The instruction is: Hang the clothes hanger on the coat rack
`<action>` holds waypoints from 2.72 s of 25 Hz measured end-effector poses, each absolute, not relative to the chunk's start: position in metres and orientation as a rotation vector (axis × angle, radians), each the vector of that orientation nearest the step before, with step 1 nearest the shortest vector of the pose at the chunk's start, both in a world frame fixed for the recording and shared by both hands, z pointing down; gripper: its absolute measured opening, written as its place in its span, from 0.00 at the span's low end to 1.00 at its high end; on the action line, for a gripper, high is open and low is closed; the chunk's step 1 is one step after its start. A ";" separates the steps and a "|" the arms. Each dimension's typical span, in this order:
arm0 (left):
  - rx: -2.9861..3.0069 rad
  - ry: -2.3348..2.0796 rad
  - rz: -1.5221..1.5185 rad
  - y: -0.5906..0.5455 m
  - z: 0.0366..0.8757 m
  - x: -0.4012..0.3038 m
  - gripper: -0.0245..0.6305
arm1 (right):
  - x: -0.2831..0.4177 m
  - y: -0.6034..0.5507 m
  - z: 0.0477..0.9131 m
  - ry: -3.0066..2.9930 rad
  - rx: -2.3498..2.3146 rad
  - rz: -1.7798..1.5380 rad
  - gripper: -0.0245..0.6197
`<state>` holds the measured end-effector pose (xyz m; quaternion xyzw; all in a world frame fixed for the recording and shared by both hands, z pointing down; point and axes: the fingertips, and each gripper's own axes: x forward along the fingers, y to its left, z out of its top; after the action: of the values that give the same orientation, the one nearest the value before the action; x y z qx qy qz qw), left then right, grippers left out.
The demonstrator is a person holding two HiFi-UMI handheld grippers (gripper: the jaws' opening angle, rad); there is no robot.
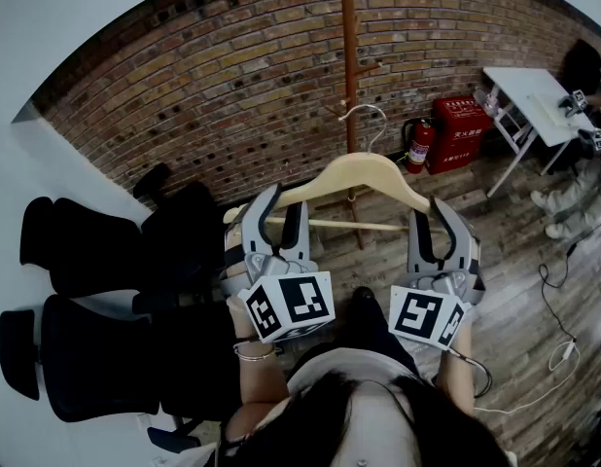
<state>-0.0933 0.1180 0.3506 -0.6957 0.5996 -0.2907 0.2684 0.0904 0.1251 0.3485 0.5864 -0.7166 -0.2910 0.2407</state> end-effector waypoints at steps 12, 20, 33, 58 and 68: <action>-1.875 1.612 -0.799 0.089 0.345 -0.094 0.25 | 0.089 0.095 0.349 -1.984 1.590 -0.775 0.23; -1.880 1.617 -0.800 0.065 0.341 -0.089 0.25 | 0.094 0.072 0.345 -1.981 1.604 -0.769 0.23; -1.889 1.627 -0.792 0.017 0.333 -0.071 0.25 | 0.111 0.025 0.338 -1.979 1.597 -0.773 0.23; -1.866 1.614 -0.829 -0.084 0.340 -0.064 0.25 | 0.119 -0.079 0.343 -2.003 1.566 -0.773 0.23; -1.853 1.658 -0.826 -0.113 0.337 -0.061 0.25 | 0.121 -0.113 0.342 -2.018 1.531 -0.811 0.22</action>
<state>-0.0609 -0.1134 0.3374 -0.6833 0.6114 -0.3045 0.2580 0.1211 -0.1132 0.3418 0.5589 -0.7369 -0.2962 0.2384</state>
